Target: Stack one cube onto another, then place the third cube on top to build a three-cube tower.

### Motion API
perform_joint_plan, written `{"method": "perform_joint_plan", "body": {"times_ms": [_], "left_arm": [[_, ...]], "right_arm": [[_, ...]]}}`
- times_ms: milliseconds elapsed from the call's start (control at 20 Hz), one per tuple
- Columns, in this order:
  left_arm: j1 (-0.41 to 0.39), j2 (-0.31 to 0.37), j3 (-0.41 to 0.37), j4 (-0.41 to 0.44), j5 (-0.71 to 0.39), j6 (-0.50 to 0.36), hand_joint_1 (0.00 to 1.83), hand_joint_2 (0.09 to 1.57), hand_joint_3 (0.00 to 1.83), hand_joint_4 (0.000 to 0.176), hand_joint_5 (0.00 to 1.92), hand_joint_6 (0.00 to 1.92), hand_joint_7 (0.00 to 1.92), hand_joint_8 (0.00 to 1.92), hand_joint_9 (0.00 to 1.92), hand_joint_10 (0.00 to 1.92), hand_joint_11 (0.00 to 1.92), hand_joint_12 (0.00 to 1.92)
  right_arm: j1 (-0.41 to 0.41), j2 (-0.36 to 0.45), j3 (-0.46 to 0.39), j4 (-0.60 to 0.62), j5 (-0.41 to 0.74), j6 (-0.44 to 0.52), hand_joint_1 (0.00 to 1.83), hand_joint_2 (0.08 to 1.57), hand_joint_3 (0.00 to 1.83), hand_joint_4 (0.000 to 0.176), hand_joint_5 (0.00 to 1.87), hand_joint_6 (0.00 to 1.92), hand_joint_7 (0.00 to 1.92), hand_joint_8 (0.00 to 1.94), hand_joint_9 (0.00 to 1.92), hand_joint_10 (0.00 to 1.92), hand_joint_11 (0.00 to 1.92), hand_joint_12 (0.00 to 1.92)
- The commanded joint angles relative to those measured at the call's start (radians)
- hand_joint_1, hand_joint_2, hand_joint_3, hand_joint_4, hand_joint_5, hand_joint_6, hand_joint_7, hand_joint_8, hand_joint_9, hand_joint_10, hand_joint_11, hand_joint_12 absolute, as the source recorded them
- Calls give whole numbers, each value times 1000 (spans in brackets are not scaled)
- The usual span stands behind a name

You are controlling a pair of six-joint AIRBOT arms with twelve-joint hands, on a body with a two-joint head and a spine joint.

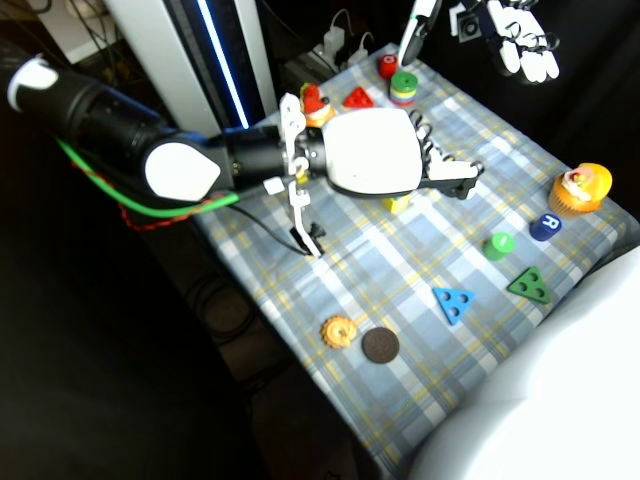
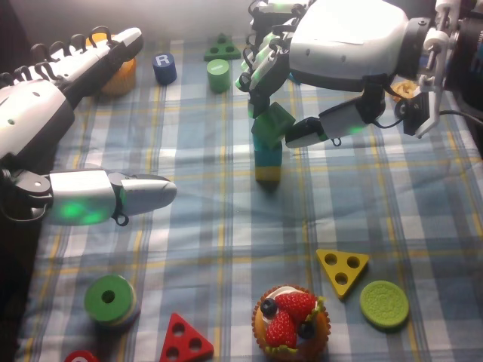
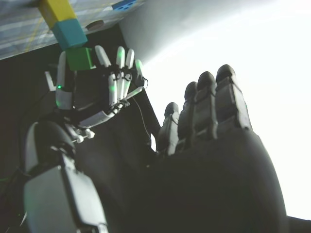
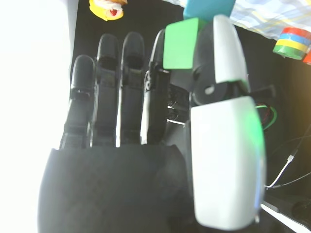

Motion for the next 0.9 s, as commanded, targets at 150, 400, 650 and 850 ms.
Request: {"method": "perform_joint_plan", "body": {"times_ms": [150, 400, 650, 850], "left_arm": [[-12, -4, 4, 30, -113, -5, 667, 786, 1, 176, 43, 4, 74, 4, 68, 5, 0, 0], [-12, -5, 4, 29, -114, -5, 682, 780, 0, 176, 39, 2, 72, 2, 75, 6, 0, 0], [-12, -10, 5, 22, -117, -5, 675, 769, 0, 176, 47, 4, 82, 4, 86, 8, 0, 0], [-47, -15, 45, 84, -154, -197, 700, 762, 0, 158, 26, 1, 24, 0, 7, 0, 25, 13]], "right_arm": [[17, -2, 3, 39, 83, 6, 1196, 932, 0, 0, 862, 17, 660, 0, 574, 5, 10, 1076], [17, -1, 1, 39, 83, 6, 1191, 918, 0, 0, 788, 0, 657, 2, 593, 10, 11, 1149], [17, 14, -14, 58, 101, 6, 1123, 861, 0, 9, 487, 0, 415, 0, 415, 3, 0, 945], [11, 102, -73, 183, 211, -21, 987, 810, 0, 60, 57, 4, 54, 6, 78, 8, 0, 344]]}}
